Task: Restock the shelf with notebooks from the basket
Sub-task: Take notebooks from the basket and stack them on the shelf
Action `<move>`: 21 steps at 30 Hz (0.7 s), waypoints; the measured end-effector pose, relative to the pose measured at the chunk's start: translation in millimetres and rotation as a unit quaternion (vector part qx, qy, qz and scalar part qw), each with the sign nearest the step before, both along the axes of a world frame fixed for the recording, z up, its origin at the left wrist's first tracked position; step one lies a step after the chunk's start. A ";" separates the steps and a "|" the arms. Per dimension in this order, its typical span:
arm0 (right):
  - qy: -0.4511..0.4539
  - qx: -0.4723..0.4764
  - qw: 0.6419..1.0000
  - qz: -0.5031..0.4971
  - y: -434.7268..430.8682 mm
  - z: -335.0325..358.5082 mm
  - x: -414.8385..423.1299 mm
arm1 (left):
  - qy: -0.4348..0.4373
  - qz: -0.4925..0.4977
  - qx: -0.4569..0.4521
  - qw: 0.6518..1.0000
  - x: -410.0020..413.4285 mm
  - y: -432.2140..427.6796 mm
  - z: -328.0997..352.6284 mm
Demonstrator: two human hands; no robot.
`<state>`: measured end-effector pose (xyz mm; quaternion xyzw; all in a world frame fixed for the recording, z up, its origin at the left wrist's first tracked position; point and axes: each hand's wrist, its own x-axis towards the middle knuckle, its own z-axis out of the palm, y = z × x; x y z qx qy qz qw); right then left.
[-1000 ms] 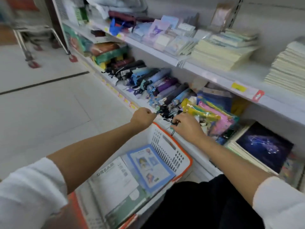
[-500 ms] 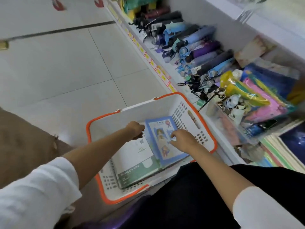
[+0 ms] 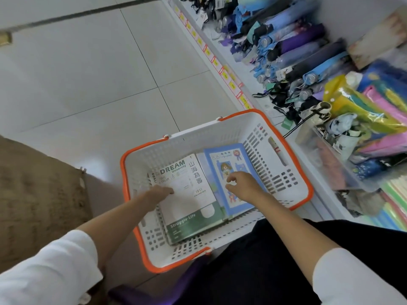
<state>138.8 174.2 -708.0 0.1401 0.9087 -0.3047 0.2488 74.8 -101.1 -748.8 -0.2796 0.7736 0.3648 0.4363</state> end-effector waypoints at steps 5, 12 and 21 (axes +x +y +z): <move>-0.008 -0.024 0.999 -0.043 7.1 -7.7 -0.8 | 0.014 0.040 -0.007 0.999 0.9 7.2 1.1; -0.114 -0.036 0.991 -0.059 0.8 -24.4 -0.3 | 0.029 0.172 0.165 0.971 2.4 15.3 -10.7; -0.180 -0.101 0.972 -0.110 -0.1 -50.0 -2.3 | -0.016 0.155 0.226 0.962 -8.0 17.8 -13.8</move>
